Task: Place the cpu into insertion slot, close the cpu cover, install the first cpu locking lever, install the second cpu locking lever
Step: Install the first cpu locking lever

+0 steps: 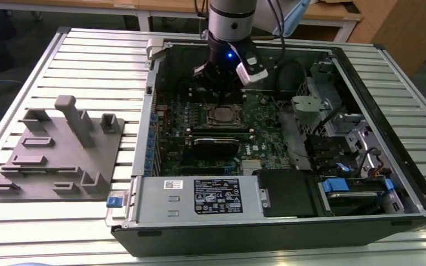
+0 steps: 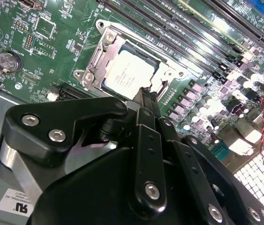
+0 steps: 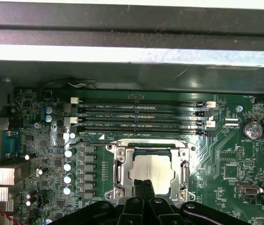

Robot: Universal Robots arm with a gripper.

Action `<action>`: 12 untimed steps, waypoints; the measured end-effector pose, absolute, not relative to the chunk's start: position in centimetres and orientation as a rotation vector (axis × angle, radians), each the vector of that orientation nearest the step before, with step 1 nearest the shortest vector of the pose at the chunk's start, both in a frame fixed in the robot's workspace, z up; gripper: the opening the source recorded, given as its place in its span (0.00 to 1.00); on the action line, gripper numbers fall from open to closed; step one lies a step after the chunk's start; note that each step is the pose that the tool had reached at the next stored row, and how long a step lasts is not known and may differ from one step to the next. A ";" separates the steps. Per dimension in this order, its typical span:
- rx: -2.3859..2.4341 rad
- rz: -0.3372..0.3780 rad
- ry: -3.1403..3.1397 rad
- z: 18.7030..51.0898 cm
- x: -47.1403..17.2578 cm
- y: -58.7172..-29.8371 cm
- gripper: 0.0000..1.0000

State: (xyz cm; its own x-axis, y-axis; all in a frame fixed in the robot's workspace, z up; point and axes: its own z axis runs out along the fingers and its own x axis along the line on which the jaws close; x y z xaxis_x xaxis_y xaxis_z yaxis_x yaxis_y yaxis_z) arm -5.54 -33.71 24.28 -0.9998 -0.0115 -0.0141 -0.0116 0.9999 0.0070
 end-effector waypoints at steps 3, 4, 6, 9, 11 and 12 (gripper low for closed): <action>-0.018 0.011 3.128 24.3 -5.6 -33.7 0.10; -0.018 0.011 3.128 24.3 -5.6 -33.7 0.10; -0.018 0.010 3.128 24.3 -5.9 -33.7 0.10; -0.018 0.011 3.127 24.3 -6.5 -33.7 0.10; -0.018 0.011 3.127 24.3 -7.0 -33.7 0.10; -0.018 0.011 3.127 24.3 -7.1 -33.7 0.10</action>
State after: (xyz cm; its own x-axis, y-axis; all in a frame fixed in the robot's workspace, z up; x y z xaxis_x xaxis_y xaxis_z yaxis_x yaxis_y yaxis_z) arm -7.12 -33.71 24.30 -0.9998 -0.0116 -0.0146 -0.0117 0.9999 0.0067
